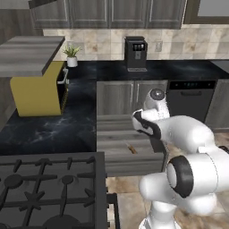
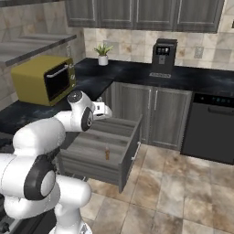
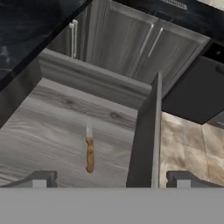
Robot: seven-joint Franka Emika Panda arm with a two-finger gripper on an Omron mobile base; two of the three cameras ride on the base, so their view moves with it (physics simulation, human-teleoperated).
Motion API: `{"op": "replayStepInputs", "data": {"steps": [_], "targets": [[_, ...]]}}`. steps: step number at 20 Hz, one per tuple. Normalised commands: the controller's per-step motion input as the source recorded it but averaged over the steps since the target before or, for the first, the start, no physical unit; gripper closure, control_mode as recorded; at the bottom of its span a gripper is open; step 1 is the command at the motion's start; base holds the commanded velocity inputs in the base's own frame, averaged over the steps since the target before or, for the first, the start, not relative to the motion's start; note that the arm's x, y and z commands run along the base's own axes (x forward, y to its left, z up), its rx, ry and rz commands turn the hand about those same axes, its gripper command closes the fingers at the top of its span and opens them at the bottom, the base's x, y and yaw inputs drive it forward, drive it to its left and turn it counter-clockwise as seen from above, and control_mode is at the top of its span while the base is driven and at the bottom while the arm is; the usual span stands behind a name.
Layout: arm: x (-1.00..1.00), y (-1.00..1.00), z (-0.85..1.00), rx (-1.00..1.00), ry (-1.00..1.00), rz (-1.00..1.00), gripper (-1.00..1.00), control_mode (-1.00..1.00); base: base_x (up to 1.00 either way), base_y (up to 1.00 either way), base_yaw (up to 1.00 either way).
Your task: Pick up the metallic utensils from the counter and place them in the open drawer. Make sure not to pick up any wooden utensils.
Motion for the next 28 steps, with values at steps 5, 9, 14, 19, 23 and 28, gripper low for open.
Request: {"op": "replayStepInputs", "data": {"steps": [5, 9, 14, 19, 23, 28], "targets": [[-0.93, -0.25, 0.83, -0.12, 0.06, -0.03, -1.00, -1.00, 0.00, 0.00, 0.00], [-0.97, -0.43, 0.00, 0.00, -0.21, 0.00, -1.00, -1.00, 0.00, 0.00, 0.00], [-1.00, -0.55, -0.12, 0.00, -0.25, 0.00, -1.00, -1.00, 0.00, 0.00, 0.00], [-1.00, -0.88, -0.36, 0.05, -0.21, 0.00, -1.00, -1.00, 0.00, 0.00, 0.00], [-0.50, -0.38, -0.19, 0.00, -0.07, 0.00, -1.00, 1.00, -0.50, -0.40, 0.00], [0.00, 0.00, 0.00, 0.00, 0.00, 0.00, -1.00, 1.00, -1.00, -0.90, -0.21]]}}
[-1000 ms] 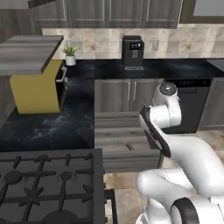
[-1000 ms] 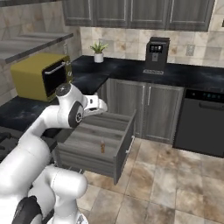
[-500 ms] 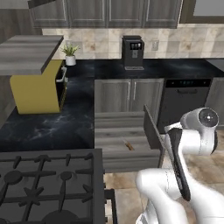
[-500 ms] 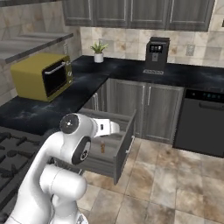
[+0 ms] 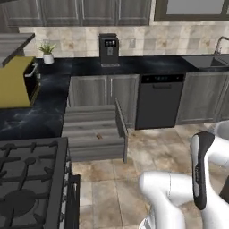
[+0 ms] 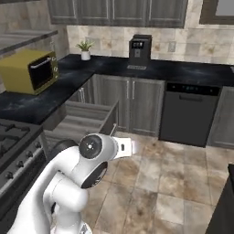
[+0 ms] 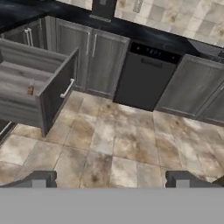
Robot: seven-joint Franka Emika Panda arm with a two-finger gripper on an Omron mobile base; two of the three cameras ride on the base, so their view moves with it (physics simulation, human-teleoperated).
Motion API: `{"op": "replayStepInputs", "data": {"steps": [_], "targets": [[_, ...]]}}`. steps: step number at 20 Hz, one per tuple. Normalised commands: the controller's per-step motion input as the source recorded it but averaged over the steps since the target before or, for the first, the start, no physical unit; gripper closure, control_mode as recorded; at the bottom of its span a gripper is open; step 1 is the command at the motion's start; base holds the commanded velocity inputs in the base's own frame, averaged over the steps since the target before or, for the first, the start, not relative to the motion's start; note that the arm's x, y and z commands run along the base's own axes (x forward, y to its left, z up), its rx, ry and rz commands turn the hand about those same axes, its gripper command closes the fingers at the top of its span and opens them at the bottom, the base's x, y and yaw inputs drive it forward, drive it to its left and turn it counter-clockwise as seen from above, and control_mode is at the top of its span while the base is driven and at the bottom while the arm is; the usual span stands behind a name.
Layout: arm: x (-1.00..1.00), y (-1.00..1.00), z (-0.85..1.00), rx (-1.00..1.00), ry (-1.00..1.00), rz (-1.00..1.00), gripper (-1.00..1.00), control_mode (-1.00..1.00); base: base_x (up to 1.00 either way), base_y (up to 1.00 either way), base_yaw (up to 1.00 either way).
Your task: Pick up the metallic utensils from the counter and place them in the open drawer. Make sure not to pick up any wooden utensils.
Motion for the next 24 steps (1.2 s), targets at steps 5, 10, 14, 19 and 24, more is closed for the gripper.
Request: {"op": "replayStepInputs", "data": {"steps": [5, 10, 14, 19, 24], "targets": [[0.00, 0.00, 0.00, 0.00, 0.00, 0.00, -1.00, 1.00, -1.00, -0.66, -0.54], [0.00, 0.00, 0.00, 0.00, 0.00, 0.00, -1.00, 1.00, -1.00, -0.36, -0.59], [0.00, 0.00, 0.00, 0.00, 0.00, 0.00, -1.00, 1.00, -1.00, -0.34, -0.58], [0.00, 0.00, 0.00, 0.00, 0.00, 0.00, -1.00, 1.00, -1.00, -0.41, -0.55], [0.00, 0.00, 0.00, 0.00, 0.00, 0.00, -1.00, 1.00, -1.00, -0.48, -0.59]]}}
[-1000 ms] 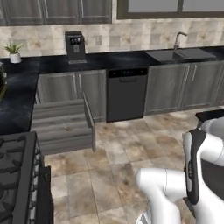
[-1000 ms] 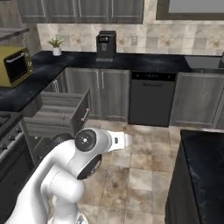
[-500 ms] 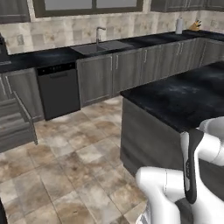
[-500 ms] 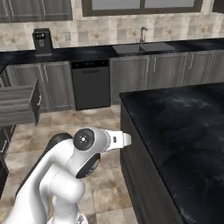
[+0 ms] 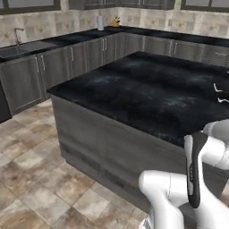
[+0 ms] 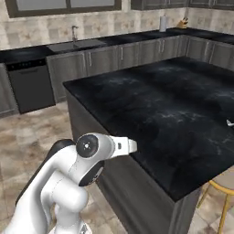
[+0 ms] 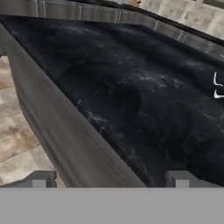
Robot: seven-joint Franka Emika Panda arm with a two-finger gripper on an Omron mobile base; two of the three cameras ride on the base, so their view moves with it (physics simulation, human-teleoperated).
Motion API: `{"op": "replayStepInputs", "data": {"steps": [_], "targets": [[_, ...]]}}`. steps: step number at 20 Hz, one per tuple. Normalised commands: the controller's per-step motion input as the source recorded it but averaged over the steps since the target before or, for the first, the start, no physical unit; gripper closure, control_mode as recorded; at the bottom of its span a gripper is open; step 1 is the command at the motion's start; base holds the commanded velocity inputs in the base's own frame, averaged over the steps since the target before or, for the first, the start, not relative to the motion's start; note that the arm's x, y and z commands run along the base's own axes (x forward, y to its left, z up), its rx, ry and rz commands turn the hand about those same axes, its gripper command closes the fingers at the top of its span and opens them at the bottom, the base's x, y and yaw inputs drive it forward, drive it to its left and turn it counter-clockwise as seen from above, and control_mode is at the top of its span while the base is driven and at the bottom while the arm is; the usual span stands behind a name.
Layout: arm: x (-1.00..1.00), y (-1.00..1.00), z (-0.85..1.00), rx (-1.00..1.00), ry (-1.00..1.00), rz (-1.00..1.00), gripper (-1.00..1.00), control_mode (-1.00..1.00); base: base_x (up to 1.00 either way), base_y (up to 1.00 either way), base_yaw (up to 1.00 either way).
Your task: Pick up the metallic utensils from the counter and place them in the open drawer. Make sure not to pick up any wooden utensils.
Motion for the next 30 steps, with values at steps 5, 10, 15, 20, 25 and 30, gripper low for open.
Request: {"op": "replayStepInputs", "data": {"steps": [5, 10, 15, 20, 25, 30], "targets": [[0.00, 0.00, 0.00, 0.00, 0.00, 0.00, -1.00, 1.00, -1.00, -0.54, -0.60], [0.00, 0.00, 0.00, 0.00, 0.00, 0.00, -1.00, 1.00, -0.68, -0.91, -0.48], [0.00, 0.00, 0.00, 0.00, 0.00, 0.00, -1.00, 1.00, 0.44, -1.00, -0.32], [0.00, 0.00, 0.00, 0.00, 0.00, 0.00, -1.00, 1.00, 1.00, -0.85, -0.03], [0.00, 0.00, 0.00, 0.00, 0.00, 0.00, -1.00, 1.00, 1.00, -0.45, 0.25], [0.00, 0.00, 0.00, 0.00, 0.00, 0.00, -1.00, 1.00, 1.00, -0.44, 0.33]]}}
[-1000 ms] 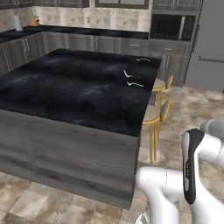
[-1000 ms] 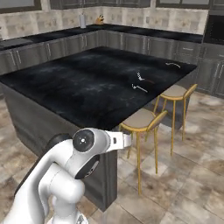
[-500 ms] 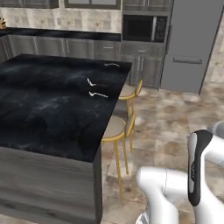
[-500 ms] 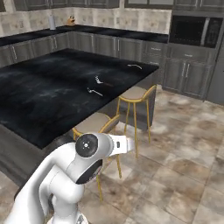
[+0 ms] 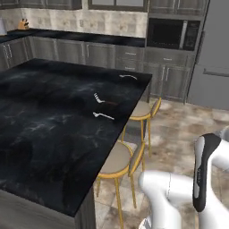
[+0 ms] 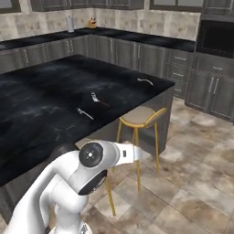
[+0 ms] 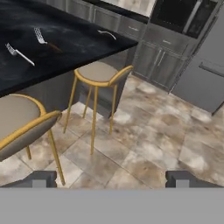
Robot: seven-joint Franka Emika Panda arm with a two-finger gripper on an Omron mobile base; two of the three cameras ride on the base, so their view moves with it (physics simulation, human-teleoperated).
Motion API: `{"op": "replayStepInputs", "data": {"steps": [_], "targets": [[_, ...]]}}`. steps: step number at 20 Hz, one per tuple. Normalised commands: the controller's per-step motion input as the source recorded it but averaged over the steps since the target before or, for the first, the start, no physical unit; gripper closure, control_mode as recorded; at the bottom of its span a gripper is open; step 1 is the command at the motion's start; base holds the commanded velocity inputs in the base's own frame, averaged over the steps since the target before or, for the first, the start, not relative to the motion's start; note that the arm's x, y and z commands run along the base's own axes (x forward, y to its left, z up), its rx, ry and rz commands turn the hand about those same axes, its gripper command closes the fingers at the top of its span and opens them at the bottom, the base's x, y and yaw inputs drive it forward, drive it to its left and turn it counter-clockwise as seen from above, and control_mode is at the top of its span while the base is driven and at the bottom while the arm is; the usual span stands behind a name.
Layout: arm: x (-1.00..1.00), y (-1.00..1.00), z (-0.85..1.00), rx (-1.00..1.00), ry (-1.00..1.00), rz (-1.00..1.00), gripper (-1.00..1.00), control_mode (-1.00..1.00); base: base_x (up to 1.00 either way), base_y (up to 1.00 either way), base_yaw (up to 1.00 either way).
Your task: Pick up the metallic utensils from the counter and place them in the open drawer. Make sure not to pick up any wooden utensils.
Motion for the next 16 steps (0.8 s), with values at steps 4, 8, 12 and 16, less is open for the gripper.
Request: {"op": "replayStepInputs", "data": {"steps": [4, 8, 12, 16], "targets": [[0.00, 0.00, 0.00, 0.00, 0.00, 0.00, -1.00, 1.00, 1.00, -0.74, 0.37], [0.00, 0.00, 0.00, 0.00, 0.00, 0.00, -1.00, 1.00, 0.98, -0.90, 0.38], [0.00, 0.00, 0.00, 0.00, 0.00, 0.00, -1.00, 1.00, 0.95, -0.89, 0.39], [0.00, 0.00, 0.00, 0.00, 0.00, 0.00, -1.00, 1.00, 0.72, -1.00, 0.29]]}}
